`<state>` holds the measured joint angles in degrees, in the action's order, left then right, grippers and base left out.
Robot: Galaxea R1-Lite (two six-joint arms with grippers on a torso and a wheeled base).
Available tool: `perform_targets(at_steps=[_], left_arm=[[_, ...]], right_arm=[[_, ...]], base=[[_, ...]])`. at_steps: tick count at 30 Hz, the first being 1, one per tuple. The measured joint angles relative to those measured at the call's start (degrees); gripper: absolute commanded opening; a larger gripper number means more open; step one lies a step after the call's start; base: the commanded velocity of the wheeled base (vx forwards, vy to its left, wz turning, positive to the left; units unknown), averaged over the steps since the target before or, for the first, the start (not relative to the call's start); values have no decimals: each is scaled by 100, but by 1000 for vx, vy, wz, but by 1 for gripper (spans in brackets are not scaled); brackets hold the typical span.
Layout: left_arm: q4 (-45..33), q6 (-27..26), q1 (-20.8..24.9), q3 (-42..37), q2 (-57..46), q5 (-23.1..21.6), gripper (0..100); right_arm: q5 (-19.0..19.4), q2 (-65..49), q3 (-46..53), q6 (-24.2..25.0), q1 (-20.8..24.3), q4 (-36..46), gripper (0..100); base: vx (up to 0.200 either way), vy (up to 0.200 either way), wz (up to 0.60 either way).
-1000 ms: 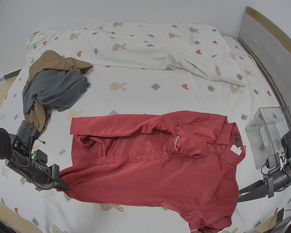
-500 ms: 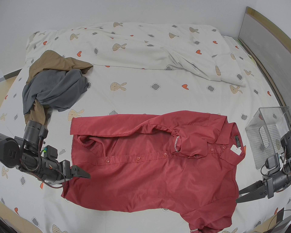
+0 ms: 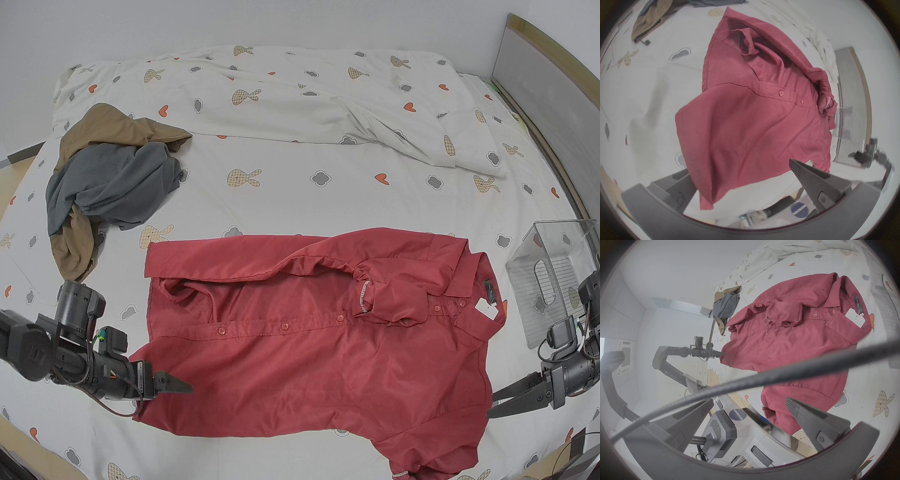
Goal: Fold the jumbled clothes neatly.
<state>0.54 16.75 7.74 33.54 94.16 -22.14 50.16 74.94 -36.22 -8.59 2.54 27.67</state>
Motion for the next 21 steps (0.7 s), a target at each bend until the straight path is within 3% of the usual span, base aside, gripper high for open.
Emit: perform_targets(at_steps=[5,12,16,21], left_arm=[[1766,-947,-354,-898,110,-167,100],[3668,-1613,-725,-2078,503,-641,100],[4008,-1525,-656,-2464,562,-778,100],[3633,-909,-201,-2415,132,-833,100]], right_arm=[[66,0,0,0,-11,2,100],[121,0,0,1,-15,2,100],[129,0,0,1,-23,2,100],[140,11,0,1,-28,2,100]], base=[[0,0,0],[0,0,0],[0,0,0],[0,0,0]])
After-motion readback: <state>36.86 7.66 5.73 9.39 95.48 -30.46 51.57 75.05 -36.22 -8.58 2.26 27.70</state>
